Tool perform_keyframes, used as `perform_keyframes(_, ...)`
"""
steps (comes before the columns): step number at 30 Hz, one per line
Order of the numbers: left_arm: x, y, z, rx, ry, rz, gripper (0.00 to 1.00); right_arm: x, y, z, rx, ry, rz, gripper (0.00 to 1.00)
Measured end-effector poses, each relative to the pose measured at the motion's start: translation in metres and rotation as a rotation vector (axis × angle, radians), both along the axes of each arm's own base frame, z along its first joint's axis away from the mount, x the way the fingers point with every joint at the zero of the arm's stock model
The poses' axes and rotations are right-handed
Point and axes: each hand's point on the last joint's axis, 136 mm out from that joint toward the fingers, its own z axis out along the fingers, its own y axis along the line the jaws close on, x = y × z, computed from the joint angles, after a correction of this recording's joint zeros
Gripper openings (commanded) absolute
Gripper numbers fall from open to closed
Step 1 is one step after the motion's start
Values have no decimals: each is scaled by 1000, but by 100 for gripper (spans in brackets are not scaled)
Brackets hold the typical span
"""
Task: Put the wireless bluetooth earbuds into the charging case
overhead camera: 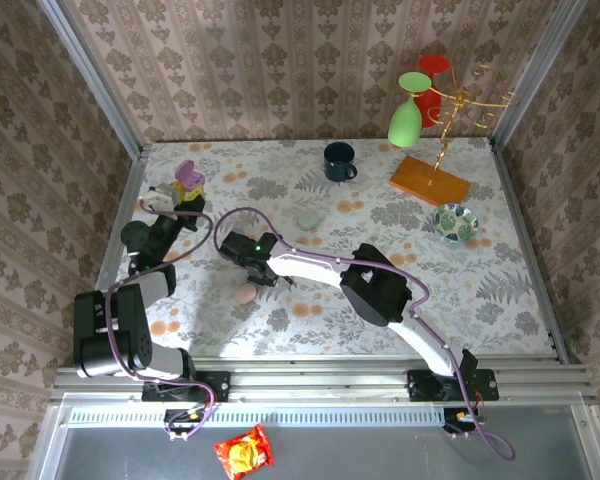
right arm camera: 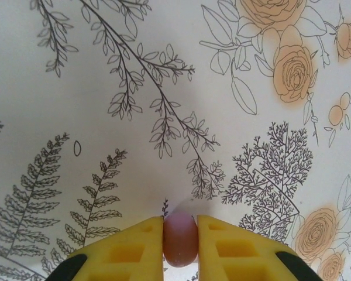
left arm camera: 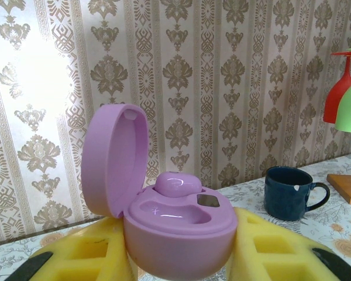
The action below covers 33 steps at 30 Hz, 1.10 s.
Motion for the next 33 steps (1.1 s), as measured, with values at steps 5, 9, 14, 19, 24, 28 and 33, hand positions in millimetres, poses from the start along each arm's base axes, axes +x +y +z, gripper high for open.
perform_keyframes(5, 0, 0, 0, 0, 0, -1, 27, 0, -2, 1, 18, 4, -16, 16)
perform_keyframes(9, 0, -5, -1, 0, 3, -14, 27, -4, -12, 8, 83, 37, -62, 16)
perform_keyframes(14, 0, -27, -9, -2, 24, -71, 26, -1, -36, 37, 270, 88, -185, 16)
perform_keyframes(19, -1, -50, -20, 1, 54, -127, 26, 13, -66, 67, 543, 148, -356, 16)
perform_keyframes(24, -6, -75, -28, 22, 62, -185, 26, 22, -98, 76, 773, 223, -513, 16)
perform_keyframes(28, -16, -107, -30, 53, 44, -258, 26, 20, -112, 85, 910, 269, -571, 17)
perform_keyframes(33, -27, -142, -33, 106, 8, -326, 26, 11, -108, 129, 1059, 240, -509, 17)
